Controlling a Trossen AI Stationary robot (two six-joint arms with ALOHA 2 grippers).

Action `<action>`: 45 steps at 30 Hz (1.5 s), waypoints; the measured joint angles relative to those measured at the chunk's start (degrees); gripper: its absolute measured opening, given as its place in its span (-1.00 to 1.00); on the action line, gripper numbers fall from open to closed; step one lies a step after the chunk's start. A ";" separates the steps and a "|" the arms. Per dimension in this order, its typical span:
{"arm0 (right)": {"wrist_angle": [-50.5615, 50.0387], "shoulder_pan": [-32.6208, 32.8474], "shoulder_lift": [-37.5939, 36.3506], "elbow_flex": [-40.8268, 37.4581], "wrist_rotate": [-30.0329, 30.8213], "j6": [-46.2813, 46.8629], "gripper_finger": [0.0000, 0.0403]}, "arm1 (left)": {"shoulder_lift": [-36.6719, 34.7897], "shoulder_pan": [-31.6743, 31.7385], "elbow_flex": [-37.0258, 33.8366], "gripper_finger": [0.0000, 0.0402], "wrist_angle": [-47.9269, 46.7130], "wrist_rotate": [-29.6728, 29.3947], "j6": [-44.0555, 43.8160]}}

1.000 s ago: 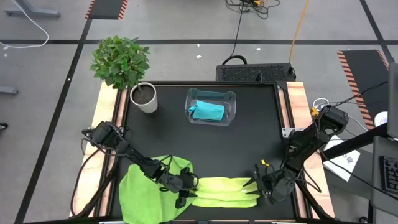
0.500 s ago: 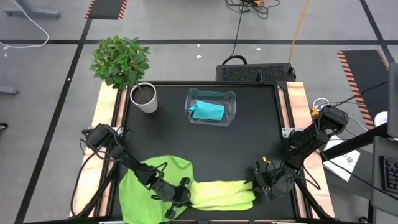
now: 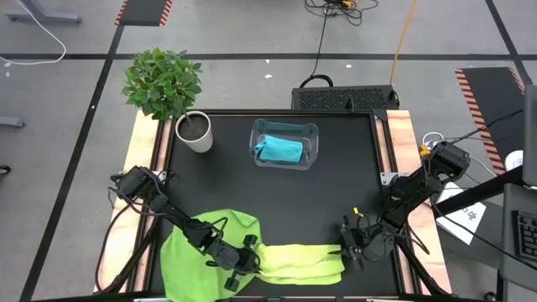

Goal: Fold microfiber towels
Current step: Fold the light green towel

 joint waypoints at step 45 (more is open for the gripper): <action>-32.72 -18.73 -8.56 0.04 -4.88 13.86 -1.00 | -0.25 3.04 0.08 -0.82 -9.69 6.36 3.02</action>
